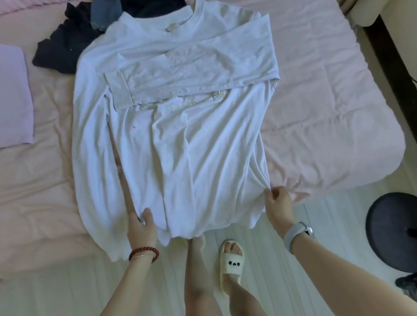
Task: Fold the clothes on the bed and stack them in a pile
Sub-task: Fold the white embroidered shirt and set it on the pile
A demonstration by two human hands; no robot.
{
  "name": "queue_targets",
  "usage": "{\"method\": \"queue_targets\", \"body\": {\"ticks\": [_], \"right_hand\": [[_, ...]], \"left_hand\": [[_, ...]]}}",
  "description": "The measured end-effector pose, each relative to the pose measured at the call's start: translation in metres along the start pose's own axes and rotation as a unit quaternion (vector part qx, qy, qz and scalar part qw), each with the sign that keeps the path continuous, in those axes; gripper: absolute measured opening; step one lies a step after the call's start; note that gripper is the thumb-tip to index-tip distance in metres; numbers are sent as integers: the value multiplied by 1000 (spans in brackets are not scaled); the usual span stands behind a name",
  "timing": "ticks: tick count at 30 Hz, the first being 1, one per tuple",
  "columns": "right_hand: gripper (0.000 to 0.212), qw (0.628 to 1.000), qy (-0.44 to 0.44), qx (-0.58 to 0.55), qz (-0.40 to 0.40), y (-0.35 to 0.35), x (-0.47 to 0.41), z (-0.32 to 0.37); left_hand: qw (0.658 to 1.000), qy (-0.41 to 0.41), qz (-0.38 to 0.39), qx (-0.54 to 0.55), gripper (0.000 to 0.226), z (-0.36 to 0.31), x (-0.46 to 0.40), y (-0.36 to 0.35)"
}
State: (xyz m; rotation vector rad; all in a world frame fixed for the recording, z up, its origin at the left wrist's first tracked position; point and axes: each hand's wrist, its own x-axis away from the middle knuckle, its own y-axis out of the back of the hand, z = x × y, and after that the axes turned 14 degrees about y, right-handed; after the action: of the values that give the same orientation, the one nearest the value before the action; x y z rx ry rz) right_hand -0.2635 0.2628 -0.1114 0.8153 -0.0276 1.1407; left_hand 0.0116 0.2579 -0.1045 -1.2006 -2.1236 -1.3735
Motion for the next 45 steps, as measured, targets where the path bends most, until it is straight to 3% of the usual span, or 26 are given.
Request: {"method": "queue_targets", "body": {"ticks": [3, 6, 8, 10, 14, 16, 20, 23, 26, 28, 32, 35, 37, 39, 45], "right_hand": [[10, 996, 73, -25, -42, 30, 8, 4], [5, 988, 114, -23, -98, 66, 5, 10], [5, 984, 148, -11, -99, 87, 3, 10], [8, 987, 151, 21, -57, 99, 0, 8], [28, 979, 75, 137, 133, 99, -7, -4], [22, 975, 49, 158, 150, 99, -8, -16], [20, 985, 32, 168, 37, 110, -6, -37], [20, 983, 39, 177, 3, 113, -11, -47], [23, 989, -18, 139, -44, 110, -18, -53], [20, 988, -11, 129, -79, 99, -15, -48], [13, 993, 64, 96, 8, 43, 0, -29], [33, 994, -24, 71, 84, 2, 3, -24], [41, 994, -85, 46, 58, -15, -1, -24], [28, 993, -103, 47, 32, -22, -8, -25], [20, 1000, 11, -12, 11, 1, 4, -42]], "left_hand": [[998, -50, -34, 24, 11, 0, 11, 12], [996, -85, -32, 21, 17, -4, 12, 29], [997, -64, 9, 28, 19, -2, 12, 40], [997, -9, 67, 26, 13, 2, 12, 46], [983, 89, 160, 7, 15, 20, 19, 46], [989, 63, 135, -5, 19, 30, 26, 46], [1000, -11, 25, 15, 23, 42, 35, 49], [999, -13, -36, 36, 34, 45, 33, 48], [999, -1, -38, 28, 25, 48, 28, 47], [1000, 13, 7, 23, 21, 50, 26, 40], [997, 31, 56, 45, 21, 48, 32, 18], [996, 40, 40, 72, 19, 50, 40, 6], [996, 41, 27, 68, 15, 57, 41, 3], [997, 41, 31, 65, 11, 62, 43, 1], [996, 19, 2, 91, 11, 55, 46, 5]]}}
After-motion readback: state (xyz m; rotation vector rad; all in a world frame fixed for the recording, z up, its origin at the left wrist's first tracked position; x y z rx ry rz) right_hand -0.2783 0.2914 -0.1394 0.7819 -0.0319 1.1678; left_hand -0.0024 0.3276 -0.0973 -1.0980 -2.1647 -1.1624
